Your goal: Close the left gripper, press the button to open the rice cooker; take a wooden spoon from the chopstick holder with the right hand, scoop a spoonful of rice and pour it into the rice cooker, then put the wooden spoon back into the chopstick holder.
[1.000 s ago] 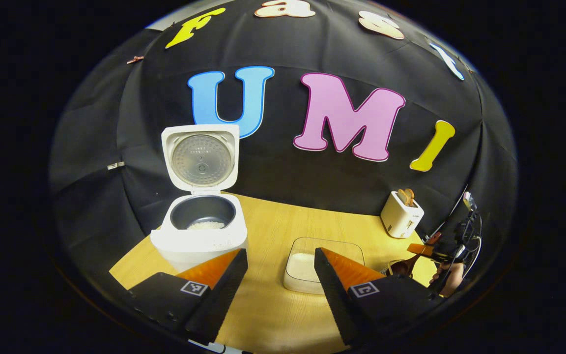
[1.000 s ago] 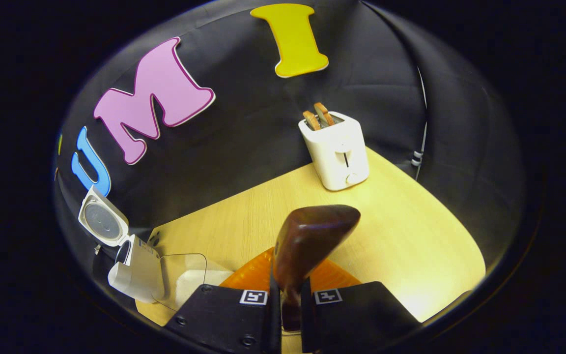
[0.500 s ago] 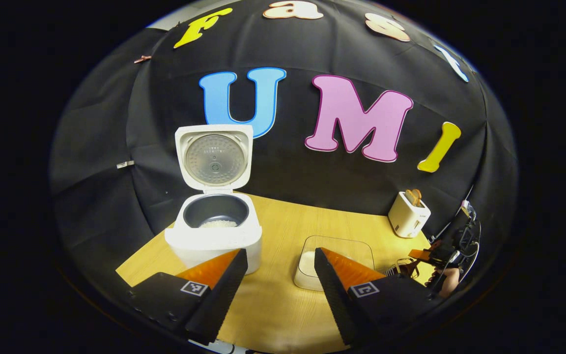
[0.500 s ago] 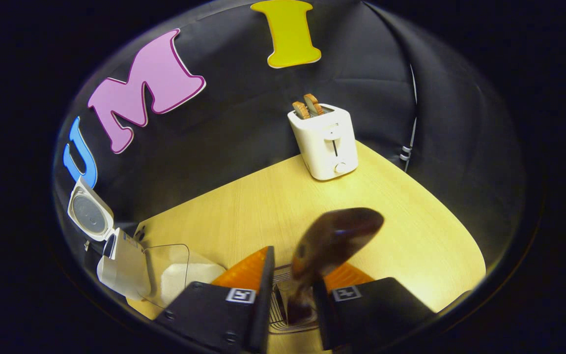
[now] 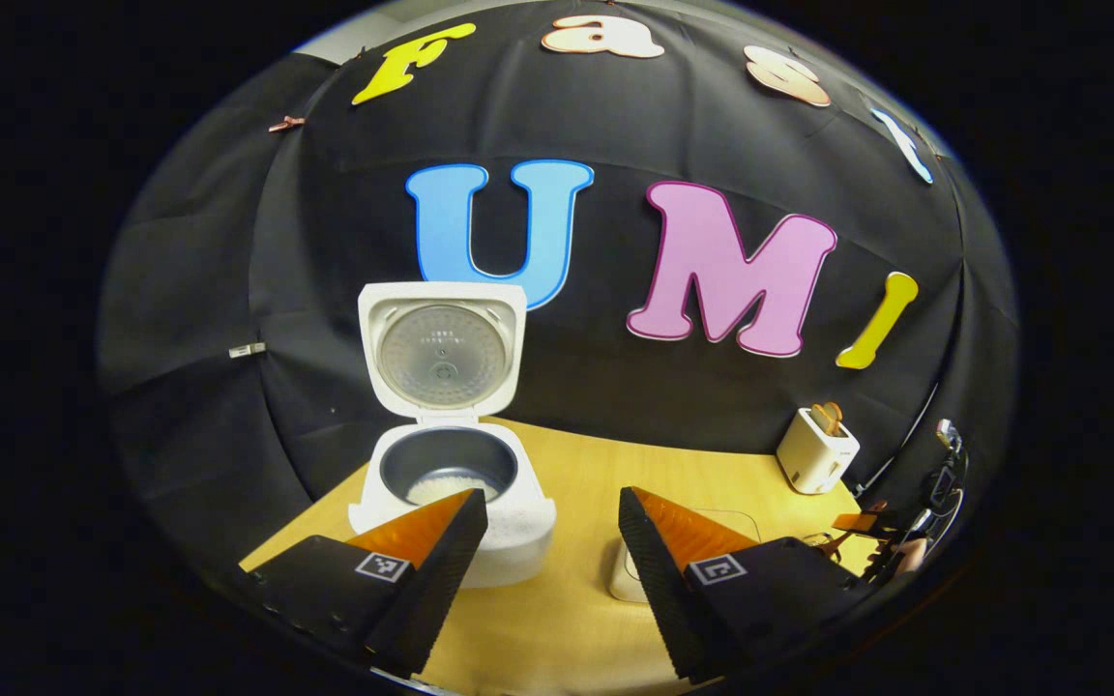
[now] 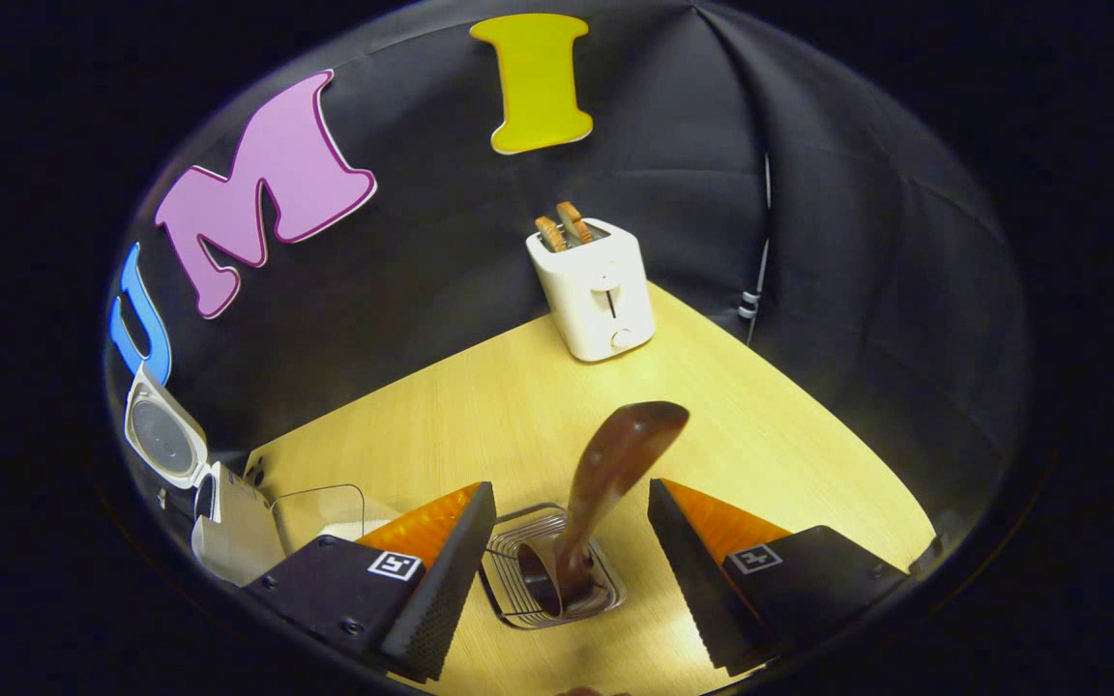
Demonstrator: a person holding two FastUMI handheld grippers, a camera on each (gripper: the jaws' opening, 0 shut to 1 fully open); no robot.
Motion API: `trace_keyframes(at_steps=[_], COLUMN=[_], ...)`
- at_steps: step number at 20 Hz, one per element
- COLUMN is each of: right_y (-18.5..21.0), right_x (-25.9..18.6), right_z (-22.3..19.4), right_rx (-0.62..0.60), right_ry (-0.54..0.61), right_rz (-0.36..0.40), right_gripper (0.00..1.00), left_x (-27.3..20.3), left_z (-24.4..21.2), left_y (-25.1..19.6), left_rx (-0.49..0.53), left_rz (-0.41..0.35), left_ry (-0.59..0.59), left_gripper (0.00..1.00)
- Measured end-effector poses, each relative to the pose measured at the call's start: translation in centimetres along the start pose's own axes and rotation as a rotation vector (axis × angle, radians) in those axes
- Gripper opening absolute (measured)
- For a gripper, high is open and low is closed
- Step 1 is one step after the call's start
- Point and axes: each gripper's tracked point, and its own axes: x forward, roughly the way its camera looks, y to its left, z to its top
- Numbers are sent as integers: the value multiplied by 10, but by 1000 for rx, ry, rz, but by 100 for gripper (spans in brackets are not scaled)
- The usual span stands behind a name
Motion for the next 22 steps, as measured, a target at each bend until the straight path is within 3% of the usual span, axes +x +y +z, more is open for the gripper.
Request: trace_keyframes(at_steps=[7, 11, 14, 16, 22], right_y=[-36, -53, -66, -64, -51], right_x=[-56, -87, -103, -114, -143], right_z=[4, -11, -20, -21, -43], right_rx=[26, 44, 2, 13, 64], right_ry=[-84, -95, -90, -93, -76], right_rz=[-144, -221, -281, -299, -331], right_gripper=[98, 98, 99, 99, 99], left_x=[46, 76, 108, 130, 196], left_z=[88, 147, 173, 192, 244], left_y=[74, 108, 117, 125, 157], left_rx=[10, 108, 61, 24, 43], left_rz=[38, 55, 38, 28, 32], left_ry=[-106, -173, -149, -147, -149], left_gripper=[89, 89, 89, 89, 88])
